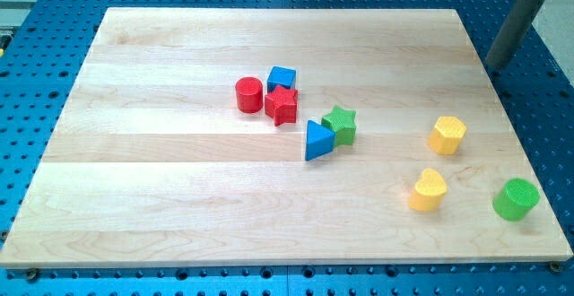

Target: Slide the arm to the right center of the board

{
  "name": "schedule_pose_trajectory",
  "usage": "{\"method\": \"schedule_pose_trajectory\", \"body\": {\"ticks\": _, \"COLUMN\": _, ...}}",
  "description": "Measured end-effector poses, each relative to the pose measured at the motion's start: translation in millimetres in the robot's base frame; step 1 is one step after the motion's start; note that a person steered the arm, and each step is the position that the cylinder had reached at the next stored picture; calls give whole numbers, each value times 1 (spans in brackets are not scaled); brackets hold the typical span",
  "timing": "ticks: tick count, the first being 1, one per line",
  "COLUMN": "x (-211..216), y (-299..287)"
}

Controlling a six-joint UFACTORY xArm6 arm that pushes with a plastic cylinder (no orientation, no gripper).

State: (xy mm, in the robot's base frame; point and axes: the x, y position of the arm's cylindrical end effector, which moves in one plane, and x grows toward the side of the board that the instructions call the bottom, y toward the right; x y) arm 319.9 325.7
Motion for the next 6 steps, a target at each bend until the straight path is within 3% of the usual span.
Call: {"method": "schedule_pose_trajectory", "body": {"ticks": 6, "x": -16, "y": -30}}
